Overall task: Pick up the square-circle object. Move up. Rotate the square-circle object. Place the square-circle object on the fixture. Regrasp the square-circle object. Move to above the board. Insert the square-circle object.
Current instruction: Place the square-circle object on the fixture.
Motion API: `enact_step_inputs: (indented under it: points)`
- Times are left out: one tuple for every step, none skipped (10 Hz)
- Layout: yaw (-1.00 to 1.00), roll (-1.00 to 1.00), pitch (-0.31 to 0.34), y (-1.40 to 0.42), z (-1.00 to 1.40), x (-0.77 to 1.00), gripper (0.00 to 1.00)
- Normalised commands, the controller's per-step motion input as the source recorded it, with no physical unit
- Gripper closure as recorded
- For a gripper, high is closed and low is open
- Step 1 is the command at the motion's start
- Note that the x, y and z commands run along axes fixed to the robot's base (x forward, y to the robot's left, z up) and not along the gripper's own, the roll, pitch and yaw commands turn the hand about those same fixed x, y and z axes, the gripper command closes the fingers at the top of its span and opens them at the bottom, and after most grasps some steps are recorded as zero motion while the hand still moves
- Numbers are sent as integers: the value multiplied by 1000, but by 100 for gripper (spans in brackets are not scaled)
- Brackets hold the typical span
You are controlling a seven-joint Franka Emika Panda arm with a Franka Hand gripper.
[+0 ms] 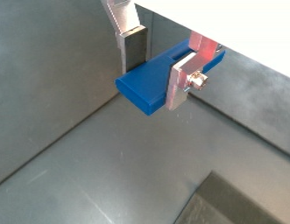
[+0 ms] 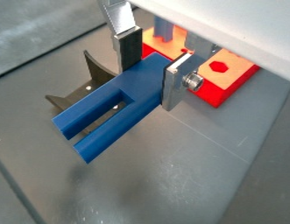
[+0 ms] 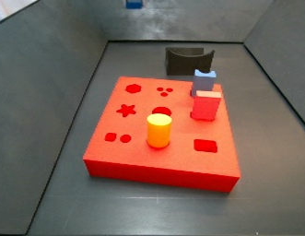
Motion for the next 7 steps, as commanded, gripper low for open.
enact_step_inputs:
  points:
    - [-5, 196, 231, -221, -185, 1000, 100]
    - [6, 161, 213, -212, -175, 1000, 100]
    - [20, 133, 179, -184, -155, 1000, 100]
    - [30, 120, 165, -167, -134, 1000, 100]
    - [35, 108, 158, -148, -116, 1000, 100]
    - [37, 97, 158, -131, -102, 1000, 100]
    - [38, 85, 158, -114, -86, 1000, 100]
